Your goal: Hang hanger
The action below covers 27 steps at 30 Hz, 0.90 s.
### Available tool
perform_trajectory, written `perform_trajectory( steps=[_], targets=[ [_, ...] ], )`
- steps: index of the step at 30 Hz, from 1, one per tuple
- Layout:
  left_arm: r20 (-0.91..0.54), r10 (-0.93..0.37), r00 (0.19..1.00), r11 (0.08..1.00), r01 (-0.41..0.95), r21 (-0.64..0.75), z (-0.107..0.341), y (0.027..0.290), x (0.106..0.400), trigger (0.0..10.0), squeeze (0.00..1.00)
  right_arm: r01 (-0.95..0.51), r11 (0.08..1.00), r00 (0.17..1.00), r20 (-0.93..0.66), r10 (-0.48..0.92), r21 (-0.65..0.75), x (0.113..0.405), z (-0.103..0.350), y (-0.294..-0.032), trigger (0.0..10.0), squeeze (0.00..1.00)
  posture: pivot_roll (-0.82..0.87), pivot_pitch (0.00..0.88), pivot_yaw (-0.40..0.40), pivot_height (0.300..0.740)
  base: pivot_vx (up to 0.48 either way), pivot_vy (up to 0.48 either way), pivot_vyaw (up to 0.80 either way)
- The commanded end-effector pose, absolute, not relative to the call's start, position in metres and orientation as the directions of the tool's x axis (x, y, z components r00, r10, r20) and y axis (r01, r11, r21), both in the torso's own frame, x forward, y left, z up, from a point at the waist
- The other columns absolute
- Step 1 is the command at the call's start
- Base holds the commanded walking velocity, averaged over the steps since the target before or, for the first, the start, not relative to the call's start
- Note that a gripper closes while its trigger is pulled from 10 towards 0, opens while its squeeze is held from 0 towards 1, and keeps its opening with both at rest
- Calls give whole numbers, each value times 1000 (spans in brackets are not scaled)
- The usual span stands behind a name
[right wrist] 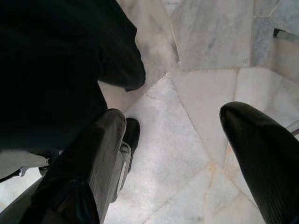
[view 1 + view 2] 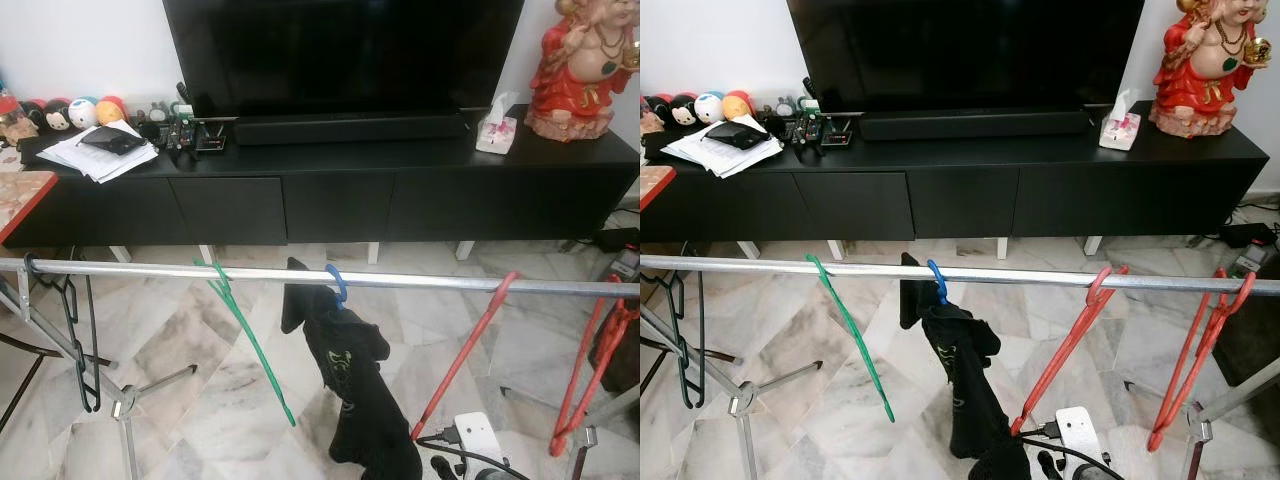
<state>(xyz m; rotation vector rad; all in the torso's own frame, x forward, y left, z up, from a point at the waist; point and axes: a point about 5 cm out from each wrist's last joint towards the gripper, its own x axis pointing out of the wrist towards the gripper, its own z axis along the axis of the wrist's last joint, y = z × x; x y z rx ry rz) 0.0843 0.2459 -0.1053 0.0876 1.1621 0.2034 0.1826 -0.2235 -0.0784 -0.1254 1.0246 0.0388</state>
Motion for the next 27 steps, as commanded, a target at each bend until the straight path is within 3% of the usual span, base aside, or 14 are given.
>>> perform_trajectory(
  steps=[1,27],
  targets=[
    [-913,202,354,978,-126,168,-107,246,76,10000,0,-75,994,512,-859,-27,-76,181,-80,-222,10000,0,-88,0,46,740,-259,0,0],
    [-926,191,325,978,-139,153,-111,239,62,10000,0,-36,997,511,-858,-42,-70,178,-80,-225,10000,0,-85,0,32,740,-280,0,0]
  ],
)
